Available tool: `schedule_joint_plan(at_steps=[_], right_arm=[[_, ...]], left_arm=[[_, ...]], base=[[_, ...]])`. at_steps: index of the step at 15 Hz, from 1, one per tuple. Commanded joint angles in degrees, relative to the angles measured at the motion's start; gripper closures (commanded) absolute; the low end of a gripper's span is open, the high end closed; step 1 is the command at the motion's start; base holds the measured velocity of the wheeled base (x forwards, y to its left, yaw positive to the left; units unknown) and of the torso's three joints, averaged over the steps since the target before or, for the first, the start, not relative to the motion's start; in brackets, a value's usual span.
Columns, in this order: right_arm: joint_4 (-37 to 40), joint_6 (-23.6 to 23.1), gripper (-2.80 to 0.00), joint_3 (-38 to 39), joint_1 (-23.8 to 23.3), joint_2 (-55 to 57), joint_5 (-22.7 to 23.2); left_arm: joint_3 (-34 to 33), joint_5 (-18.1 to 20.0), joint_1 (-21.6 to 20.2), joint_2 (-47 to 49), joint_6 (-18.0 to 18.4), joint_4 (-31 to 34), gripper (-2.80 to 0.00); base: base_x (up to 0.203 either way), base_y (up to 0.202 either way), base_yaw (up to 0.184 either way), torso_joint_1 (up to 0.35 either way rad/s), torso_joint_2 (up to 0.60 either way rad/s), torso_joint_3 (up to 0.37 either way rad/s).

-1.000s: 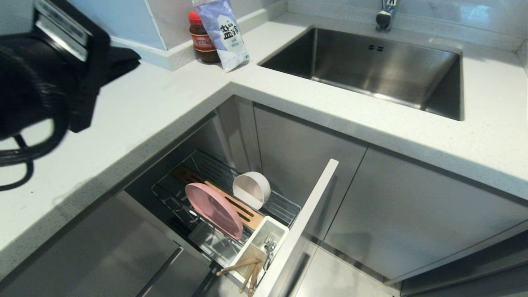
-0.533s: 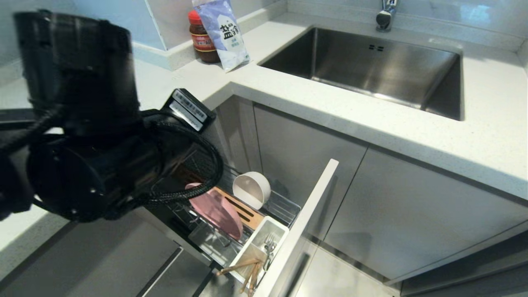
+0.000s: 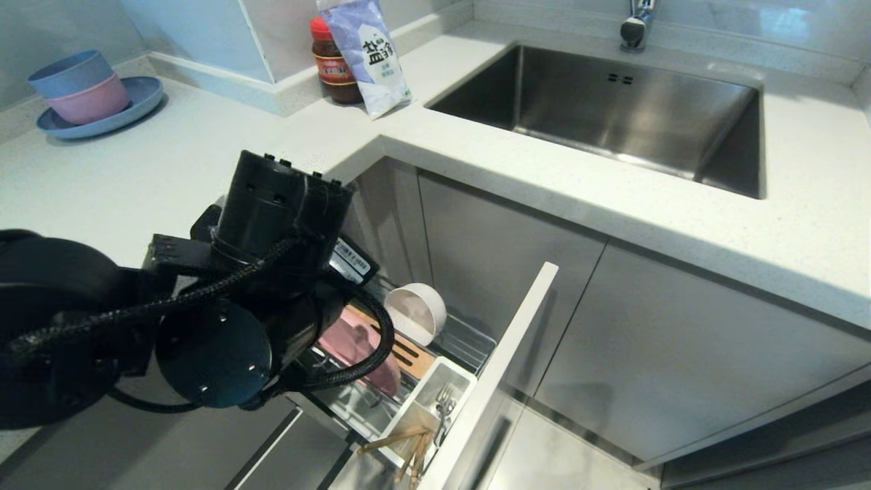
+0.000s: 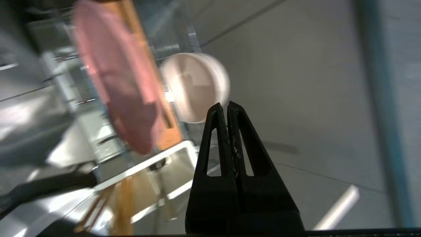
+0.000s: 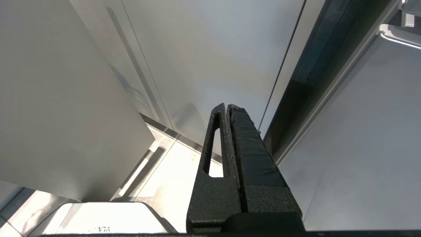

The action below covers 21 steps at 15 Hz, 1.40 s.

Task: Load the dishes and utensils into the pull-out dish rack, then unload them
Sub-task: Take the plate out of the cupboard

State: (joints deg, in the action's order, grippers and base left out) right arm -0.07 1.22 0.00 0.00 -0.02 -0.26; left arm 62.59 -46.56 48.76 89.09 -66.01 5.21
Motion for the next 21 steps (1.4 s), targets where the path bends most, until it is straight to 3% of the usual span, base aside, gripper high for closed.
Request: schedule_joint_plan(at_steps=[1, 4, 5, 7, 10, 13, 21], right_arm=[[-0.01, 0.01, 0.00, 0.09, 0.00, -0.15, 0.00], [-0.01, 0.01, 0.00, 0.09, 0.00, -0.15, 0.00], [-0.01, 0.01, 0.00, 0.09, 0.00, -0.15, 0.00], [-0.01, 0.01, 0.00, 0.09, 0.00, -0.15, 0.00], [-0.01, 0.01, 0.00, 0.09, 0.00, -0.15, 0.00], [-0.01, 0.01, 0.00, 0.09, 0.00, -0.15, 0.00], [-0.01, 0.01, 0.00, 0.09, 0.00, -0.15, 0.00]], left_arm=[[-1.34, -0.36, -1.29, -0.67, -2.44, 3.17, 0.00], [-1.41, 0.66, -2.08, -0.62, -6.90, 8.31, 0.00], [-1.41, 2.26, -2.09, -0.52, -8.82, 10.44, -2.80], [-1.45, 3.98, -2.56, -0.11, -10.98, 12.19, -2.80], [-1.15, 7.02, -3.40, 0.73, -11.06, 11.84, -2.80], [-1.74, 12.53, -4.89, 0.87, -12.67, 12.30, -2.80], [-1.32, 19.39, -11.46, 5.87, -11.82, 11.11, -2.80]], base=[[0.000, 0.000, 0.000, 0.000, 0.00, 0.000], [0.000, 0.000, 0.000, 0.000, 0.00, 0.000], [0.000, 0.000, 0.000, 0.000, 0.00, 0.000], [0.000, 0.000, 0.000, 0.000, 0.00, 0.000], [0.000, 0.000, 0.000, 0.000, 0.00, 0.000], [0.000, 0.000, 0.000, 0.000, 0.00, 0.000], [0.000, 0.000, 0.000, 0.000, 0.00, 0.000]])
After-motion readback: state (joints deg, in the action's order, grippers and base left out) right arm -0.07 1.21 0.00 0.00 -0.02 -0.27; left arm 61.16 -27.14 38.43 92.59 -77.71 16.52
